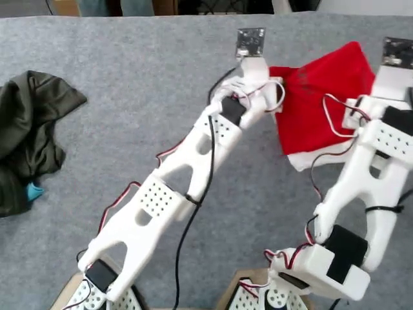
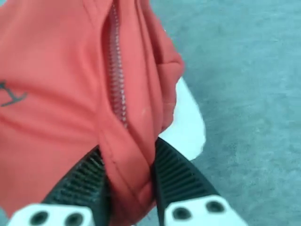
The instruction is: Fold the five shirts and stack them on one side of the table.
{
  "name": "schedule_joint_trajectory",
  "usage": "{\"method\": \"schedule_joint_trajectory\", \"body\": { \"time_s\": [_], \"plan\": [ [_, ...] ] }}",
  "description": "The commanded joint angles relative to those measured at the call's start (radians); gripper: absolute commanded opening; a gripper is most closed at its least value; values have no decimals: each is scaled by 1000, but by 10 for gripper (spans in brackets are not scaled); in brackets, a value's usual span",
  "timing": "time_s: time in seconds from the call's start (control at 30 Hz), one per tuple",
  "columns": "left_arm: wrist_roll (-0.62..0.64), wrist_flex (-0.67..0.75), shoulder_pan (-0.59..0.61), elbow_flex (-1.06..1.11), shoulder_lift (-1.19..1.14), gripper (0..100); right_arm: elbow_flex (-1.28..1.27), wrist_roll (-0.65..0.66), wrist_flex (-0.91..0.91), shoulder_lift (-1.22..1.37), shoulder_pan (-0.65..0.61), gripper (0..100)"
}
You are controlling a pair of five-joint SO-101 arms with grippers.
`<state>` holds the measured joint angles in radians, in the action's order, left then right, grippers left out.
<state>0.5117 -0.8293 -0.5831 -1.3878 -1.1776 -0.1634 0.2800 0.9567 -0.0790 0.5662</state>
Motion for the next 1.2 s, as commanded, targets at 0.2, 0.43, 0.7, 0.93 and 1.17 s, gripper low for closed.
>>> {"method": "schedule_joint_trajectory", "body": {
  "time_s": [0.2, 0.43, 0.7, 0.93, 1.17],
  "plan": [
    [-8, 153, 1, 88, 31, 30, -73, 8, -176, 15, 81, 18],
    [-8, 153, -7, 99, 29, 30, -61, 8, -176, 21, 121, 18],
    [-3, 149, -19, 90, -11, 88, -61, 9, -176, 21, 121, 18],
    [-2, 147, -19, 90, -3, 105, -62, 6, -176, 22, 118, 254],
    [-2, 123, -2, 82, -2, 105, -87, 8, -176, 22, 112, 479]
  ]
}}
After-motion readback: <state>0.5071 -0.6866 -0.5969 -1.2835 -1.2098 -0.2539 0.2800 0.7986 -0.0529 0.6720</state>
